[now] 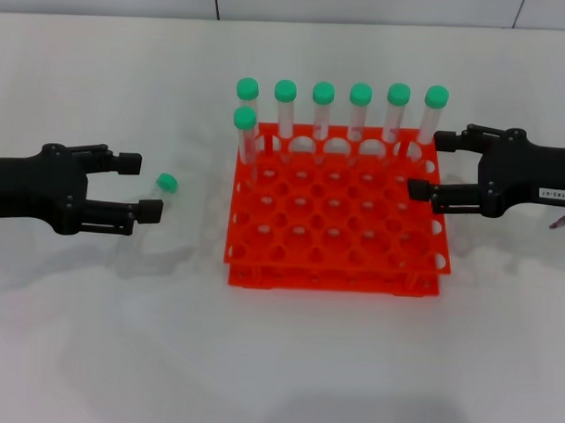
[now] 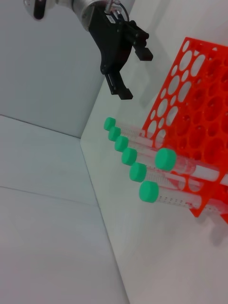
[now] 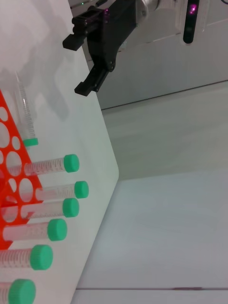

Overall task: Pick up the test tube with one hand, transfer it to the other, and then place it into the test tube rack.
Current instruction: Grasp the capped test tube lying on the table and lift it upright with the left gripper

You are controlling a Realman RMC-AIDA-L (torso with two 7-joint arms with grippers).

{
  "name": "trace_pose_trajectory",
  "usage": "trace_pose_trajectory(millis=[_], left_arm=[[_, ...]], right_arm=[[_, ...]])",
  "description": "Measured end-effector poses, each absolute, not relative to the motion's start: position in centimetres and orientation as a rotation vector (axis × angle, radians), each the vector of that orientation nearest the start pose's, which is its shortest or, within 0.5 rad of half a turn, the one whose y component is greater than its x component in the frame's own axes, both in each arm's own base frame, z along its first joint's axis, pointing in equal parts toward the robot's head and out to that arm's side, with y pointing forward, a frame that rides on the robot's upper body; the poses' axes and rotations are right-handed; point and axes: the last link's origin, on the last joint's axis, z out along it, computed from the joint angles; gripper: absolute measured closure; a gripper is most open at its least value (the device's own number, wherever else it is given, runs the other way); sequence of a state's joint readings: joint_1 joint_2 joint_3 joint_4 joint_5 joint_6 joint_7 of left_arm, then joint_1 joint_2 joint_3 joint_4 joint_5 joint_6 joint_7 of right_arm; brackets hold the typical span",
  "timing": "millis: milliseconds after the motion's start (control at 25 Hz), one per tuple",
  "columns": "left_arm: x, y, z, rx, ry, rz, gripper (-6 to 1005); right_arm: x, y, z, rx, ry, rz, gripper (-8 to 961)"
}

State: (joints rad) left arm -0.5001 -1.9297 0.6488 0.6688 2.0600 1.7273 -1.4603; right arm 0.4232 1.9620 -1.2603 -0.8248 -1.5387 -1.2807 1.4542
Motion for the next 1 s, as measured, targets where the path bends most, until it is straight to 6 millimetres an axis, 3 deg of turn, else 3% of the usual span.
trace_pose_trajectory(millis=[720, 1000], left_arm=[[-29.4, 31.7, 6.2, -2.771, -0.706, -0.599, 134], [-30.1, 32.3, 7.5, -2.735, -0.799, -0.497, 139]], right_arm=[[23.7, 35.2, 0.8, -2.679, 0.461, 0.632, 83], [23.1, 35.4, 0.5, -2.68, 0.443, 0.644, 83]])
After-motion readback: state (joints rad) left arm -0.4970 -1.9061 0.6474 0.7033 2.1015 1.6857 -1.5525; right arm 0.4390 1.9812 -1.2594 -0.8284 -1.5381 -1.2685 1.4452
